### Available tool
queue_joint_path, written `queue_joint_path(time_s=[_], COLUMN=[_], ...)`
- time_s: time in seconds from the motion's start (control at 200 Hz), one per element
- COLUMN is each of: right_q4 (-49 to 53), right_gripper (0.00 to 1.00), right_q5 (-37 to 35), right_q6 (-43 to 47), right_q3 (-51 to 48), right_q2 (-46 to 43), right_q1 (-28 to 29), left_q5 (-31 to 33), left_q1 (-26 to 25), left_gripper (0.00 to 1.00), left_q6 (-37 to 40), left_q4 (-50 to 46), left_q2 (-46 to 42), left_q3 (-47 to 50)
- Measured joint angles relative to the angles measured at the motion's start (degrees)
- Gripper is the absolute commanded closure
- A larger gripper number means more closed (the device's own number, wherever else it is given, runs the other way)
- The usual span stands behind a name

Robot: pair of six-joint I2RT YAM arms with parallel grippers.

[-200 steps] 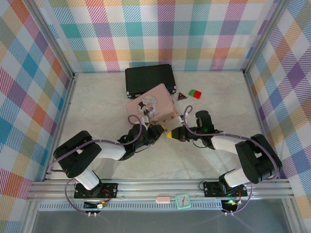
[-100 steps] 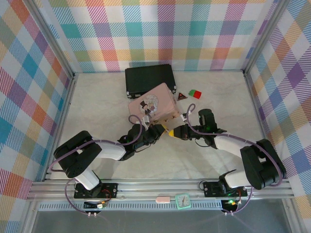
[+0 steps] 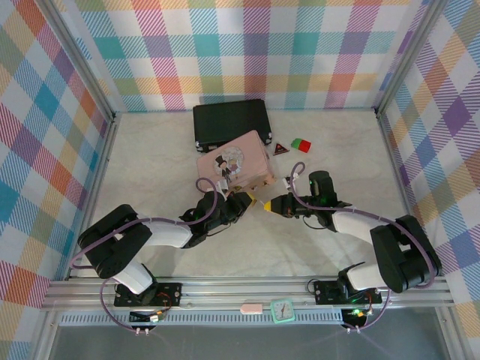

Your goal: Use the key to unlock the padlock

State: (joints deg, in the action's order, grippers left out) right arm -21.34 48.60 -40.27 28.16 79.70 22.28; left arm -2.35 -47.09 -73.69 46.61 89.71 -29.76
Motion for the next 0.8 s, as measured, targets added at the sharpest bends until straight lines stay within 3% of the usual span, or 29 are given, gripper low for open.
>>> queue_joint_path(time_s=[0.8], right_q4=[-4.68], right_gripper=[1.00], right_q5=[-1.03], right_q6=[-2.62], right_q3=[0.00], right_q2=[3.78], right_q1=[2.36], left_q5=[-0.13], left_q1=[0.00], left_gripper=[1.00], left_q6=[-0.04], left_q4=[0.26], left_q2=[0.66], left_q3=[-0.28])
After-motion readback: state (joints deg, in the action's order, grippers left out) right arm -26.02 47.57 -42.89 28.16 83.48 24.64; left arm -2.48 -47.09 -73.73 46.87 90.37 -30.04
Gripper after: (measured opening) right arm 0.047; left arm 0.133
